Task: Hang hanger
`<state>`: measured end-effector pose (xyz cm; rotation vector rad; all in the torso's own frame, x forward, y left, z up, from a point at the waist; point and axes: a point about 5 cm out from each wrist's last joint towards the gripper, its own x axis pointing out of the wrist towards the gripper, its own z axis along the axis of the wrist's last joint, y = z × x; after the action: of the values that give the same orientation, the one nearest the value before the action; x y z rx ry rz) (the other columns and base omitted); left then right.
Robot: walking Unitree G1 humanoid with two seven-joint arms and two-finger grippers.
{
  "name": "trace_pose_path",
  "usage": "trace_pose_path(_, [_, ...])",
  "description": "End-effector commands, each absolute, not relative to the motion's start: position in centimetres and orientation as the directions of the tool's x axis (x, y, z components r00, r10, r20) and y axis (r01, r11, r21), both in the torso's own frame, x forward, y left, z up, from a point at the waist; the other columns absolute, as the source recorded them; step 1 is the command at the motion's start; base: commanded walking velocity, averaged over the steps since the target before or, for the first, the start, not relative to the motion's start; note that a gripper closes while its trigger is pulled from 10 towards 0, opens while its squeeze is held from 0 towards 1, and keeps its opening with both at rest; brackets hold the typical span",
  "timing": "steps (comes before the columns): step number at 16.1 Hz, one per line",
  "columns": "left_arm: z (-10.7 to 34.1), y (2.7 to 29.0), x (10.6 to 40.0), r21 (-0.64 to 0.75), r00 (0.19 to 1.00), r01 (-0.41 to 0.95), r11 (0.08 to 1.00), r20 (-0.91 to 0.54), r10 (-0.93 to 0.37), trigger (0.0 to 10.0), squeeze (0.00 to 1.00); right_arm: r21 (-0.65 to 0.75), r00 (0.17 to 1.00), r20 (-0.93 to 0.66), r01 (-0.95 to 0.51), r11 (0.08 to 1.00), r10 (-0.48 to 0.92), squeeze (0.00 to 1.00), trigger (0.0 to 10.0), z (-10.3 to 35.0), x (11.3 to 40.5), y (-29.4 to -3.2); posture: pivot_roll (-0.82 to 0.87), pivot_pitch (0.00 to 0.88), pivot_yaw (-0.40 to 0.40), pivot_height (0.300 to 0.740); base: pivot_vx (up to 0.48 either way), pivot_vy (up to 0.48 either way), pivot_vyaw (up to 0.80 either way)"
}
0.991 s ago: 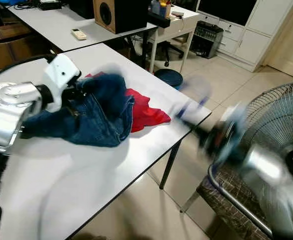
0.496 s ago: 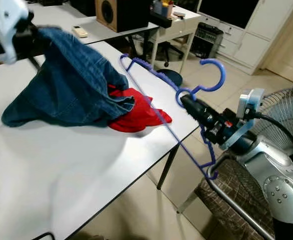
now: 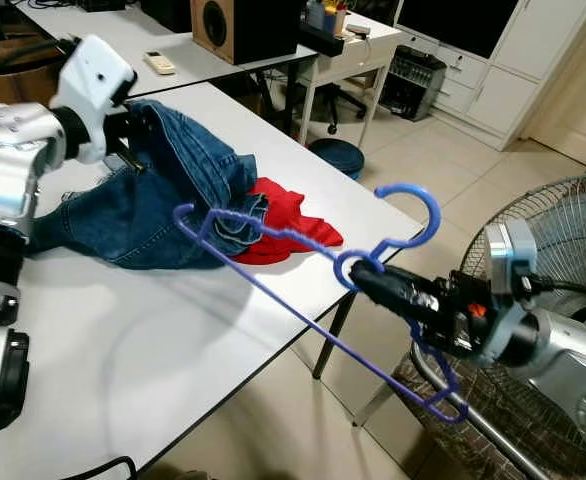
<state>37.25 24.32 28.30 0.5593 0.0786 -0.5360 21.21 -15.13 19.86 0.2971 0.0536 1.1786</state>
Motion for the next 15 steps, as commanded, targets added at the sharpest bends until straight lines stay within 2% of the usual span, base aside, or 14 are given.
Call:
trace_pose_path(1, [29.0, 23.3, 37.4, 0.492, 0.846, 0.523, 0.696, -0.198, -0.495, 0.0, 0.0, 0.238, 0.405, 0.113, -0.898, 0.371, 0.907, 0.0, 10.0, 20.3, 21.3, -15.5, -0.11, 0.0, -0.087, 0.74, 0.0, 0.0, 0.0])
trace_pose_path(2, [28.8, 22.6, 37.2, 0.488, 0.817, 0.564, 0.666, -0.211, -0.537, 0.0, 0.0, 0.227, 0.444, 0.108, -0.882, 0.413, 0.889, 0.0, 10.0, 20.2, 22.1, -15.4, -0.12, 0.0, -0.085, 0.74, 0.0, 0.0, 0.0])
trace_pose_path(4, [28.4, 21.6, 36.6, 0.473, 0.771, 0.624, 0.622, -0.238, -0.591, 0.0, 0.0, 0.226, 0.472, 0.107, -0.869, 0.441, 0.875, 0.0, 10.0, 20.1, 23.0, -15.2, -0.12, 0.0, -0.085, 0.74, 0.0, 0.0, 0.0])
trace_pose_path(5, [28.0, 20.7, 35.8, 0.451, 0.723, 0.677, 0.581, -0.262, -0.639, 0.0, 0.0, 0.229, 0.493, 0.11, -0.857, 0.461, 0.863, 0.0, 10.0, 19.9, 24.0, -14.9, -0.12, 0.0, -0.082, 0.74, 0.0, 0.0, 0.0])
trace_pose_path(8, [27.2, 19.4, 34.8, 0.407, 0.679, 0.724, 0.557, -0.277, -0.68, 0.0, 0.0, 0.221, 0.515, 0.096, -0.846, 0.486, 0.852, 0.0, 10.0, 19.6, 25.5, -14.8, -0.12, 0.0, -0.089, 0.74, 0.0, 0.0, 0.0])
trace_pose_path(11, [26.8, 19.5, 34.4, 0.406, 0.69, 0.717, 0.567, -0.296, -0.661, 0.0, 0.0, 0.202, 0.522, 0.089, -0.843, 0.498, 0.848, 0.0, 10.0, 19.8, 25.6, -15.1, -0.12, 0.0, -0.089, 0.74, 0.0, 0.0, 0.0])
trace_pose_path(15, [26.0, 20.4, 34.0, 0.416, 0.715, 0.697, 0.584, -0.35, -0.605, 0.0, 0.0, 0.137, 0.613, 0.054, -0.786, 0.603, 0.788, 0.0, 10.0, 20.2, 25.6, -16.9, -0.12, 0.0, -0.102, 0.74, 0.0, 0.0, 0.0])
